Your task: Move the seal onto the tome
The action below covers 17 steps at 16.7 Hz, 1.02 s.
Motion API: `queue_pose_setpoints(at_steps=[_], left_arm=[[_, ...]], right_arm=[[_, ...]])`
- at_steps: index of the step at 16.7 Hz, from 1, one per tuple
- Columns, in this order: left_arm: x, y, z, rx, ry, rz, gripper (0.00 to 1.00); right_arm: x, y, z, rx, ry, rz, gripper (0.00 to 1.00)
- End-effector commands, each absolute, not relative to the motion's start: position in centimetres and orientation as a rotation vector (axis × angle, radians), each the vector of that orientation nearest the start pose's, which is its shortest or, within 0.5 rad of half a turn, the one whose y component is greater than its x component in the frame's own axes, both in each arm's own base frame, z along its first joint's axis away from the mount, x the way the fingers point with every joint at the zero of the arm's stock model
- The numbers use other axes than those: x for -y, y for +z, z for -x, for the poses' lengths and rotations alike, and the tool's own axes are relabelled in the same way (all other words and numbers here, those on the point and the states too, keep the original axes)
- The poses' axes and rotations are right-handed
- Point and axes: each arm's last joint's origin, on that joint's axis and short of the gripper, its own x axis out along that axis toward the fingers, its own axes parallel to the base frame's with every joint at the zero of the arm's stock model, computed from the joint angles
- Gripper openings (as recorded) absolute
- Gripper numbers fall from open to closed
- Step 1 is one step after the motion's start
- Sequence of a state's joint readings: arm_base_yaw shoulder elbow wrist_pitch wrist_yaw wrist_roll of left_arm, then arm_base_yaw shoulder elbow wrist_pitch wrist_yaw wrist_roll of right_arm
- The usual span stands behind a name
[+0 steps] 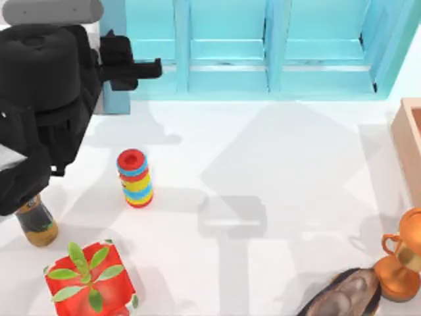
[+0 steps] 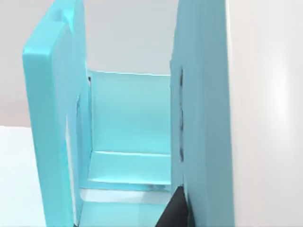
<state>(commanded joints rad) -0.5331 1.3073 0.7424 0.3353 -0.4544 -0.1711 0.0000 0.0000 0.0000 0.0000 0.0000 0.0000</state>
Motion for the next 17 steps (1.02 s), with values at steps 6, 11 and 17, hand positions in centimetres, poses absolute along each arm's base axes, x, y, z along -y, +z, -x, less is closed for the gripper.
queue_pose_setpoints(at_steps=[6, 11, 17], left_arm=[[19.7, 20.8, -25.7, -0.369, 0.020, 0.391, 0.00], [26.0, 19.0, -25.8, -0.350, 0.125, 0.796, 0.00], [33.5, 17.1, -25.6, -0.248, 0.216, 1.267, 0.00]], right_arm=[[0.1, 16.0, -10.6, 0.000, 0.000, 0.000, 1.00], [0.1, 16.0, -10.6, 0.000, 0.000, 0.000, 1.00], [0.1, 16.0, -10.6, 0.000, 0.000, 0.000, 1.00]])
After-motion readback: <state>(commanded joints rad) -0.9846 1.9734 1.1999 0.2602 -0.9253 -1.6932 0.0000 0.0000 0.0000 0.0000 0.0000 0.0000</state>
